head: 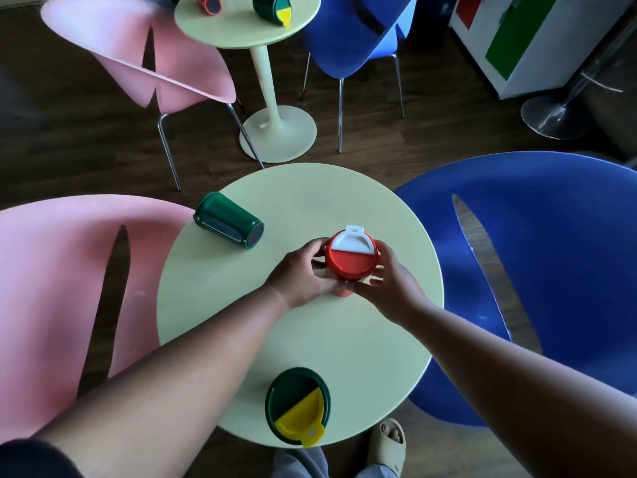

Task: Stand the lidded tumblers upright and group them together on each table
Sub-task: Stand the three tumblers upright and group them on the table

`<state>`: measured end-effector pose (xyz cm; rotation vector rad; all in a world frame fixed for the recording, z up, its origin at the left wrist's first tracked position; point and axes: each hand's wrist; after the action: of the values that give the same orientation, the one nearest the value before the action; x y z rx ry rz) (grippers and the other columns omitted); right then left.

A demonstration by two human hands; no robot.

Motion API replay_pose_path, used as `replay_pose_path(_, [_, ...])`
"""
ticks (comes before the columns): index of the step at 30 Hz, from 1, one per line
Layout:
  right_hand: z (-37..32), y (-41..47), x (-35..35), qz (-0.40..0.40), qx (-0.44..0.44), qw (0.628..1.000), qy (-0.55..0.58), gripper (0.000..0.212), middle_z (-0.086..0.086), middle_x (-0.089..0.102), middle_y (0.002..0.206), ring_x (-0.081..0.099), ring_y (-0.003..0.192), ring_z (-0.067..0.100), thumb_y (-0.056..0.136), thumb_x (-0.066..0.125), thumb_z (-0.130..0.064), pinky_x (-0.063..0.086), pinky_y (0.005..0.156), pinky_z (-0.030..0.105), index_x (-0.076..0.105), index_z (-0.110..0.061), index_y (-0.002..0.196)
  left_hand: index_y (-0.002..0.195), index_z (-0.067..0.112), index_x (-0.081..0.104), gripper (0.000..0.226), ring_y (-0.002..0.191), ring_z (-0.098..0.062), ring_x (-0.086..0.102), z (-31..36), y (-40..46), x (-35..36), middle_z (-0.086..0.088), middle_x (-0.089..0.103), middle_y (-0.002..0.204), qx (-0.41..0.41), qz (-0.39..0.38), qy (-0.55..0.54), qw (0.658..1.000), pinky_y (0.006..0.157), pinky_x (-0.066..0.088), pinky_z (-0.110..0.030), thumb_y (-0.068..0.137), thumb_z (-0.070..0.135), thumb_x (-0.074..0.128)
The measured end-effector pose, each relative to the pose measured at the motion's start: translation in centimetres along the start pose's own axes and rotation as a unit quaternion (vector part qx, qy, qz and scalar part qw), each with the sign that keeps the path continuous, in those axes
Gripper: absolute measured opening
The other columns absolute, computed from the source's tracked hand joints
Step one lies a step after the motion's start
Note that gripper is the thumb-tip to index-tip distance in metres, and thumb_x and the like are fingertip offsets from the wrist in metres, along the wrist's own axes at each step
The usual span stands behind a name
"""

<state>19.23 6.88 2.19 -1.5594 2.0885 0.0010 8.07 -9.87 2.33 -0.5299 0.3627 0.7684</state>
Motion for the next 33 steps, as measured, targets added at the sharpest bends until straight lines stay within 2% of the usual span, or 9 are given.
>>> replay_pose_path(3, [-0.3, -0.4, -0.6, -0.021, -0.002, 1.000, -0.011, 0.081, -0.015, 0.058, 0.125, 0.063, 0.112, 0.011, 0.074, 0.084, -0.035, 0.054, 0.095, 0.034, 0.038, -0.031, 0.141, 0.128, 0.046, 0.053, 0.075, 0.107, 0.008, 0.063, 0.3, -0.8, -0.1, 0.027, 0.066, 0.115, -0.002, -0.007, 0.000, 1.000, 0.097, 0.053, -0.029, 0.062, 0.049, 0.088])
replay_pose_path(6, [-0.7, -0.8, -1.3, -0.041, 0.005, 0.999, -0.028, 0.074, -0.010, 0.058, 0.132, 0.063, 0.114, 0.010, 0.083, 0.076, -0.038, 0.054, 0.093, 0.034, 0.037, -0.028, 0.145, 0.132, 0.046, 0.052, 0.077, 0.105, 0.008, 0.064, 0.2, -1.5, -0.2, 0.027, 0.067, 0.114, -0.007, -0.009, -0.002, 1.000, 0.098, 0.053, -0.030, 0.064, 0.046, 0.088])
replay_pose_path(11, [-1.6, -1.1, -1.7, -0.057, 0.005, 0.997, -0.061, 0.062, -0.004, 0.057, 0.136, 0.062, 0.103, 0.007, 0.093, 0.065, -0.037, 0.053, 0.088, 0.032, 0.036, -0.026, 0.147, 0.132, 0.045, 0.053, 0.082, 0.103, 0.006, 0.068, 0.1, -2.2, -0.2, 0.021, 0.070, 0.116, -0.013, -0.009, -0.021, 1.000, 0.102, 0.053, -0.034, 0.057, 0.053, 0.085])
replay_pose_path(16, [-2.2, -1.0, -1.6, -0.058, 0.024, 0.994, -0.084, 0.061, -0.004, 0.059, 0.134, 0.065, 0.104, 0.013, 0.093, 0.064, -0.038, 0.056, 0.086, 0.038, 0.036, -0.028, 0.146, 0.132, 0.050, 0.051, 0.080, 0.099, 0.001, 0.071, 0.3, -2.6, -0.5, 0.016, 0.067, 0.125, -0.021, -0.019, -0.037, 0.999, 0.105, 0.050, -0.037, 0.061, 0.046, 0.087])
replay_pose_path(19, [-2.6, -0.7, -1.5, -0.051, 0.036, 0.993, -0.100, 0.059, -0.008, 0.059, 0.125, 0.061, 0.099, 0.015, 0.092, 0.064, -0.039, 0.054, 0.075, 0.033, 0.038, -0.029, 0.145, 0.128, 0.053, 0.051, 0.073, 0.097, 0.000, 0.072, 0.3, -2.5, -0.7, 0.016, 0.065, 0.127, -0.025, -0.025, -0.034, 0.999, 0.105, 0.050, -0.039, 0.068, 0.035, 0.088])
replay_pose_path(22, [-2.8, -0.4, -1.3, -0.047, 0.056, 0.994, -0.087, 0.056, -0.010, 0.057, 0.118, 0.065, 0.093, 0.018, 0.092, 0.065, -0.036, 0.054, 0.072, 0.033, 0.040, -0.028, 0.142, 0.131, 0.051, 0.051, 0.076, 0.098, -0.002, 0.072, 0.4, -2.4, -0.7, 0.015, 0.066, 0.125, -0.030, -0.022, -0.024, 0.999, 0.104, 0.051, -0.040, 0.063, 0.043, 0.086])
replay_pose_path(26, [-2.9, 0.4, -1.1, -0.034, 0.100, 0.994, -0.041, 0.049, -0.005, 0.065, 0.114, 0.068, 0.092, 0.021, 0.089, 0.067, -0.031, 0.058, 0.085, 0.046, 0.048, -0.026, 0.134, 0.139, 0.043, 0.049, 0.085, 0.096, 0.002, 0.070, 0.9, -2.7, -1.0, 0.016, 0.066, 0.125, -0.038, -0.024, -0.007, 0.999, 0.101, 0.052, -0.036, 0.060, 0.047, 0.080])
replay_pose_path(29, [-3.9, 0.9, -1.3, -0.027, 0.129, 0.990, -0.050, 0.049, 0.000, 0.067, 0.109, 0.064, 0.087, 0.017, 0.089, 0.065, -0.035, 0.053, 0.071, 0.034, 0.049, -0.022, 0.134, 0.149, 0.034, 0.042, 0.086, 0.105, -0.006, 0.067, 0.6, -2.7, -2.3, 0.014, 0.059, 0.135, -0.044, -0.016, 0.009, 0.999, 0.100, 0.052, -0.035, 0.074, 0.037, 0.085])
replay_pose_path(33, [-6.8, 2.1, -0.9, 0.057, 0.069, 0.982, -0.164, 0.052, 0.003, 0.056, 0.134, 0.058, 0.112, 0.020, 0.090, 0.062, -0.042, 0.053, 0.084, 0.038, 0.048, -0.024, 0.136, 0.146, 0.029, 0.046, 0.071, 0.104, -0.012, 0.065, -0.6, -2.4, -6.2, 0.009, 0.060, 0.125, -0.043, 0.048, 0.014, 0.998, 0.096, 0.051, -0.031, 0.084, 0.035, 0.079])
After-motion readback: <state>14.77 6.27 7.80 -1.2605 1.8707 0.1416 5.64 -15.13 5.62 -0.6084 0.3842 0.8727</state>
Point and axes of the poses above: each hand's wrist, its own y-axis towards the middle knuckle, its own x-axis out of the palm, z = x × y
